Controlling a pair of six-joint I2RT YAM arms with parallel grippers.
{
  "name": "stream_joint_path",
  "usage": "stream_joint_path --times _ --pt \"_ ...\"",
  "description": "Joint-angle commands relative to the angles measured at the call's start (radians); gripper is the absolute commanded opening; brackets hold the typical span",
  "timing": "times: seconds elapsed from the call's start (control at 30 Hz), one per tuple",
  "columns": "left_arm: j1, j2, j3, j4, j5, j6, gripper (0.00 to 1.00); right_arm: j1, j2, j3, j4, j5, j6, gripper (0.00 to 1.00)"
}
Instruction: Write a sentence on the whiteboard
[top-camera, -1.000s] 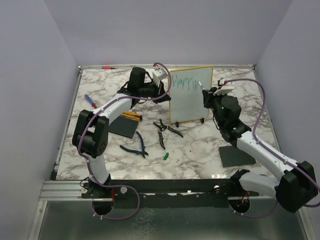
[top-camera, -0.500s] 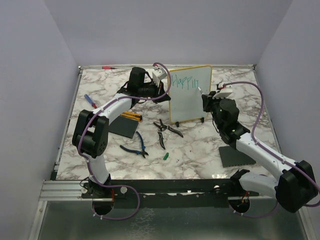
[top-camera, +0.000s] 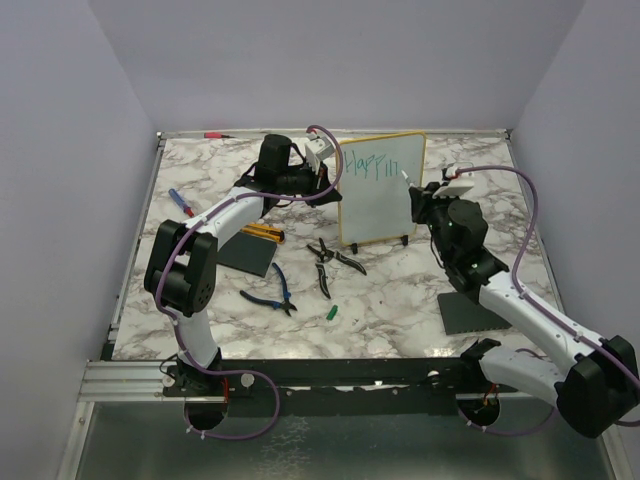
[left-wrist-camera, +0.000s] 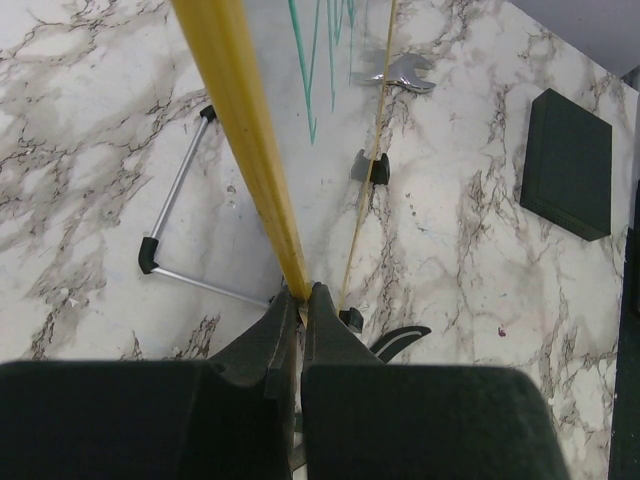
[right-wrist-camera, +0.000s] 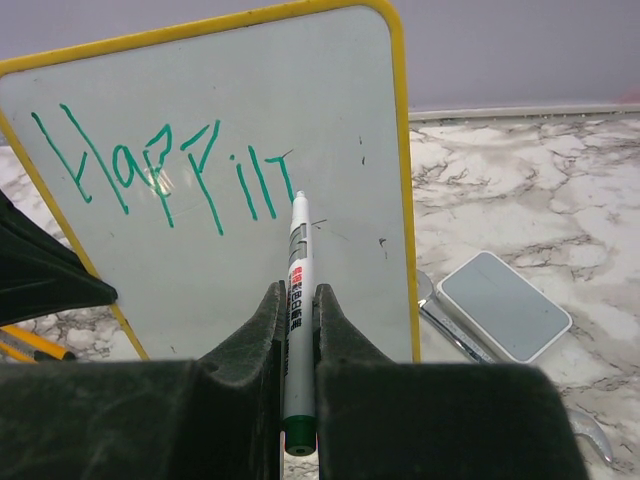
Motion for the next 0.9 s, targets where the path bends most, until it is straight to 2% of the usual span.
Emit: stream_joint_path --times 0.0,0.87 --pt "-0.005 -0.043 -0.014 0.003 -0.014 0.037 0.00 -0.004 0.019 0.015 0.015 0.018 -0.015 0.01" --pt "-0.005 -0.046 -0.017 0.003 -0.014 0.040 0.00 -0.005 0.071 0.064 0.055 0.089 -0.081 0.01"
